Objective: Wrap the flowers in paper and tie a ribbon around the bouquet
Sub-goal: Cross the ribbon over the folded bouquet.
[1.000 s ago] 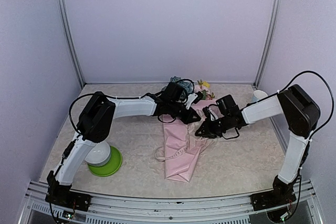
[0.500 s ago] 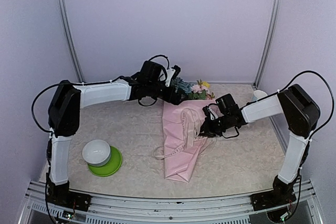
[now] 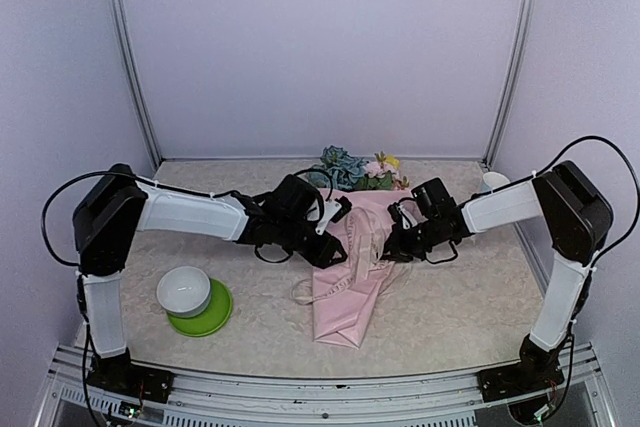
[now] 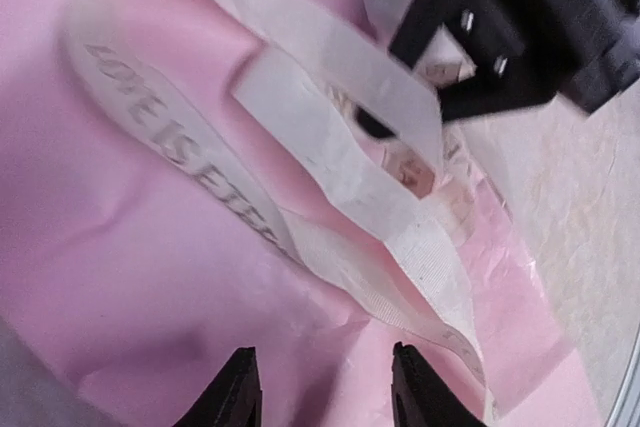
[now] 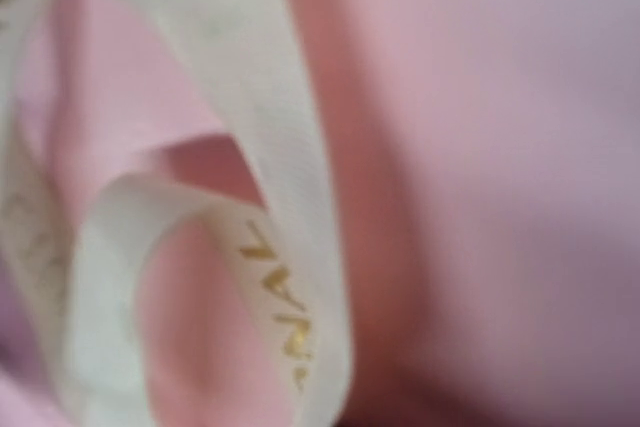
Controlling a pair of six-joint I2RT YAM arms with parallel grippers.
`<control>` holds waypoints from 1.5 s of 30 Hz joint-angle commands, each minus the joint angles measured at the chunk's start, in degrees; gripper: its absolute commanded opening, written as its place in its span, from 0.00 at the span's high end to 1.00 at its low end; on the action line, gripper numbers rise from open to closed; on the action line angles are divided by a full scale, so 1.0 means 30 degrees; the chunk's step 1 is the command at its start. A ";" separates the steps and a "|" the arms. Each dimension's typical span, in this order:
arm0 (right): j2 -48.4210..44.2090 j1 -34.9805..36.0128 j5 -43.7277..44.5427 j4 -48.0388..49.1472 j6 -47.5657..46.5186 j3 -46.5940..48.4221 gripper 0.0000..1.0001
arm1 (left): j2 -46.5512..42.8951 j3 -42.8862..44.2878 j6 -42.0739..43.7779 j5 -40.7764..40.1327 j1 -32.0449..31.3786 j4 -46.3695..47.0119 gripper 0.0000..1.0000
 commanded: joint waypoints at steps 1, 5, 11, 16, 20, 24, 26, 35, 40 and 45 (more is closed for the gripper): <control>-0.2122 -0.0192 -0.0068 -0.0717 -0.0324 0.0650 1.00 | 0.2712 0.1718 -0.0057 0.0276 -0.0529 -0.0706 0.59; -0.4240 -0.0253 -0.0150 -0.1398 -0.0599 0.0866 1.00 | 0.3831 0.2335 -0.0228 0.0557 -0.0646 -0.0820 0.63; -0.7183 -0.0262 -0.0740 -0.2415 -0.1517 0.2201 1.00 | 0.4007 0.1172 -0.0978 0.1770 -0.0669 0.0563 0.64; -0.8312 -0.0256 -0.1990 -0.0800 -0.1516 0.3545 1.00 | 0.4639 0.1096 -0.1270 0.2372 -0.0713 0.0933 0.65; -0.7821 -0.0189 -0.3199 0.2181 0.0010 0.4374 1.00 | 0.4837 0.1047 -0.1466 0.3001 -0.0713 0.1301 0.65; -0.5506 0.0785 -0.2748 0.3973 0.1096 0.5033 1.00 | 0.4842 0.0831 -0.1678 0.3306 -0.0713 0.1735 0.65; -0.4166 0.1342 -0.1982 0.4234 0.1311 0.5402 1.00 | 0.4830 0.0715 -0.1756 0.3441 -0.0685 0.1933 0.65; 0.0976 0.1506 0.4035 -0.5278 -0.0011 1.0161 0.49 | 0.4533 0.0301 -0.1950 0.3655 -0.0538 0.2339 0.65; -0.0582 0.1504 0.6204 -0.6792 -0.1227 0.9266 0.35 | 0.4553 0.0323 -0.1932 0.3717 -0.0537 0.2380 0.65; -0.2056 0.1401 0.6219 -0.7535 -0.2535 0.7133 0.32 | 0.4387 0.0243 -0.1935 0.3744 -0.0508 0.2409 0.65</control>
